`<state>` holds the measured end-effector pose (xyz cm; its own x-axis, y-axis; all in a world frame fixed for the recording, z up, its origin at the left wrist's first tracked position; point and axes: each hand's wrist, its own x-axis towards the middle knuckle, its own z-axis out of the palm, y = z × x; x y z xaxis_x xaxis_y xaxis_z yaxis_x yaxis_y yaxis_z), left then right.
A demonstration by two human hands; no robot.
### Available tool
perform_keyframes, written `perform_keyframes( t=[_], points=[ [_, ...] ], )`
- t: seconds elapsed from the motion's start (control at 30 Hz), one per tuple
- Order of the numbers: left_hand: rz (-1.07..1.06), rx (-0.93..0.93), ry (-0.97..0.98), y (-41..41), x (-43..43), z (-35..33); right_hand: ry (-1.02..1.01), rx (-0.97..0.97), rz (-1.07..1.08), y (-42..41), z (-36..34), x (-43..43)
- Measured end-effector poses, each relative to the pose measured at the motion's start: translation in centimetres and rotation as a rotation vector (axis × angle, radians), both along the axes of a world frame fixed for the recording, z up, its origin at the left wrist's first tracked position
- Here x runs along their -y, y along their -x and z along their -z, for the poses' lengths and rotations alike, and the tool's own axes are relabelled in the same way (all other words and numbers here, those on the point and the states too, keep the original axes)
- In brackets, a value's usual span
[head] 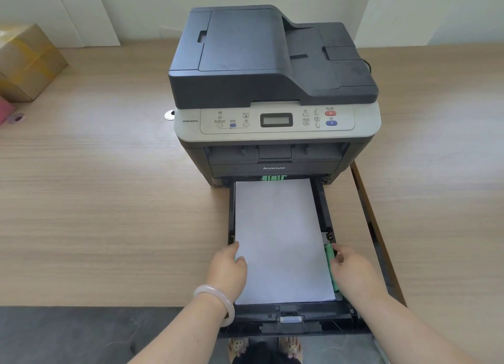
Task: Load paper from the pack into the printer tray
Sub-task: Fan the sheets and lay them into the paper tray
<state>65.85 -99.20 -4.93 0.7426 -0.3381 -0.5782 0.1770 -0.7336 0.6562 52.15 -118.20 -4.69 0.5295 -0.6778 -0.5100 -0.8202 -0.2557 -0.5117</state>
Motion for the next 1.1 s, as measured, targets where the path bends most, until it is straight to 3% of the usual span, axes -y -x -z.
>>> perform_keyframes(
  t=[0.4, 0.63, 0.8, 1.0, 1.1],
  points=[
    [-0.227, -0.142, 0.182, 1.5, 0.8, 0.8, -0.019, 0.061, 0.106, 0.4, 1.8, -0.9],
    [-0.231, -0.152, 0.222, 1.2, 0.4, 1.6, -0.032, 0.092, 0.062, 1.0, 1.7, -0.7],
    [0.056, 0.044, 0.141, 0.9, -1.5, 1.1, -0.009, 0.108, -0.135, 2.2, 0.8, -0.3],
    [0.731, 0.105, -0.066, 0.8, -5.4, -1.0, -0.014, -0.048, -0.765, 5.7, -1.4, 0.1],
    [0.972, 0.226, -0.199, 1.2, -6.1, -0.5, 0.073, -0.090, -0.867, 6.1, -0.9, 0.0]
  ],
)
